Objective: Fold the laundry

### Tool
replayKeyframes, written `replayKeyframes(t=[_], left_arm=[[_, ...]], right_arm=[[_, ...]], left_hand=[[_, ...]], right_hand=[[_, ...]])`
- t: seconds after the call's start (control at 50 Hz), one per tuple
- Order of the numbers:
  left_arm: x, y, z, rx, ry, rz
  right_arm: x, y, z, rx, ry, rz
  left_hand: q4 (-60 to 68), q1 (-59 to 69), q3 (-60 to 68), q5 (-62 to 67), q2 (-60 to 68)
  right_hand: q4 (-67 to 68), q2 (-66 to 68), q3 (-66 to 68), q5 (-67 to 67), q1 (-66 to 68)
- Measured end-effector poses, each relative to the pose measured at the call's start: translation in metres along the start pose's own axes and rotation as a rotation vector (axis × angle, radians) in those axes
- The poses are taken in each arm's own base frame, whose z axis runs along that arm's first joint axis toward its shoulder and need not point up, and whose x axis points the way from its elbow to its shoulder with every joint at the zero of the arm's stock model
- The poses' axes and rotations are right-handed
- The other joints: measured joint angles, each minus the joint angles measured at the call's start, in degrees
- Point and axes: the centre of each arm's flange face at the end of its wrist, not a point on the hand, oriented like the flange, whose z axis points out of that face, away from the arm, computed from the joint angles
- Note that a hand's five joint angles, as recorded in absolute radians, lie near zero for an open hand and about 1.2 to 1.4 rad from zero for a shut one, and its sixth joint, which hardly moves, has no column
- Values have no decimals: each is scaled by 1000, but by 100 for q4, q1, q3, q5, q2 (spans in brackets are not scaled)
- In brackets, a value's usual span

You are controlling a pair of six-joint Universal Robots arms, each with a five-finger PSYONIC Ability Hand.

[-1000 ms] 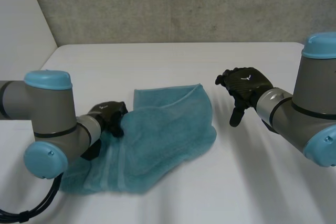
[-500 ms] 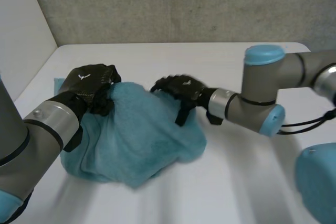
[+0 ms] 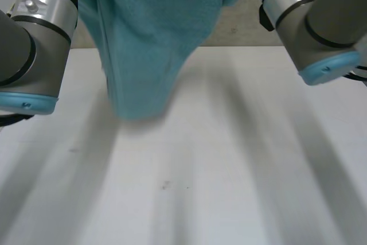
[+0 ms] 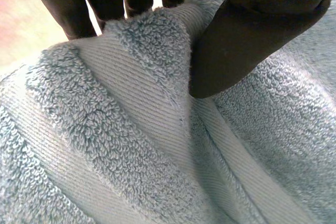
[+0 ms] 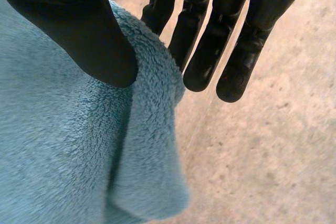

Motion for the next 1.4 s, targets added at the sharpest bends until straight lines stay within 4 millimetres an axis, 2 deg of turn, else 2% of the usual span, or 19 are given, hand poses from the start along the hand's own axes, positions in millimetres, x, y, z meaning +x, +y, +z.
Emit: replayKeyframes(t=[0.08, 0.12, 0.14, 0.18, 0.26, 0.3, 0.38, 0.4, 0.44, 0.54, 0.56, 0.6, 0.64, 0.8, 0.9, 0.98, 1.06, 1.2, 1.4], left_arm=[[3, 18, -5, 10, -35, -1], [5, 28, -12, -21, -34, -1], [9, 44, -25, -88, -24, 2], [12, 58, -38, -151, -12, 4], [25, 100, -92, -390, 48, 14], [34, 117, -129, -535, 98, 16], [45, 130, -174, -695, 166, 19], [47, 131, -179, -712, 175, 20], [51, 133, -195, -773, 205, 22], [53, 131, -208, -832, 232, 23], [53, 129, -210, -846, 237, 23], [52, 124, -209, -844, 235, 24], [50, 121, -207, -839, 232, 24], [32, 96, -195, -788, 178, 27], [22, 90, -192, -786, 144, 30], [13, 89, -191, -799, 119, 33], [-1, 91, -192, -829, 72, 36], [-18, 97, -197, -862, 10, 40], [-35, 105, -202, -899, -57, 44]], right_arm=[[-5, -3, -33, -25, -16, -49], [-8, 6, -46, -70, -28, -74], [-12, 20, -63, -145, -47, -108], [-17, 32, -78, -215, -66, -140], [-28, 69, -127, -480, -145, -240], [-34, 89, -157, -669, -213, -288], [-39, 105, -186, -870, -295, -309], [-40, 107, -188, -889, -302, -308], [-40, 112, -192, -935, -318, -304], [-38, 114, -186, -922, -308, -300], [-36, 111, -178, -886, -292, -299], [-34, 104, -169, -837, -272, -299], [-34, 97, -163, -797, -260, -301], [-34, 67, -136, -629, -243, -327], [-40, 64, -130, -592, -293, -343], [-53, 71, -129, -577, -377, -365], [-89, 89, -135, -553, -555, -429], [-127, 116, -146, -528, -732, -512], [-158, 145, -163, -543, -872, -503]], left_hand=[[0, 11, 1, 35, 5], [0, 43, 3, 35, 6], [0, 43, 4, 36, 6], [0, 43, 4, 36, 6], [0, 43, 5, 36, 7], [0, 43, 6, 36, 8], [-2, 43, 9, 36, 7], [-51, 43, -30, 36, -33], [-289, 14, -268, -57, -298], [-1499, -1227, -1512, -1335, -1522], [-2271, -2014, -2241, -2100, -2353], [-3562, -3413, -3638, -3421, -3660], [-4199, -3987, -4162, -4060, -4174], [-5027, -4640, -4992, -4864, -5002], [-5155, -4783, -5118, -4999, -5138], [-5183, -4807, -5142, -5026, -5163], [-5197, -4841, -5160, -5048, -5177], [-5209, -4842, -5184, -5057, -5188], [-5231, -4860, -5185, -5078, -5212]], right_hand=[[1, 33, 2, 0, 0], [1, 33, 2, 0, 0], [1, 33, 2, 26, 0], [2, 33, 2, 28, 0], [2, 33, 2, 28, 0], [3, 33, 2, 28, 0], [-284, -268, -309, -128, -145], [-284, -268, -309, -128, -145], [-1575, -1554, -1587, -1243, -1112], [-1575, -1554, -1587, -1243, -1112], [-3016, -2846, -2964, -2666, -2209], [-3625, -3529, -3578, -3291, -2759], [-3893, -3833, -3883, -3580, -2983], [-4288, -4050, -4218, -3995, -3262], [-4288, -4050, -4218, -3995, -3262], [-4288, -4050, -4218, -3995, -3262], [-4651, -4473, -4554, -4334, -3597], [-4872, -4521, -4782, -4575, -3800], [-4895, -4521, -4815, -4620, -3818]])
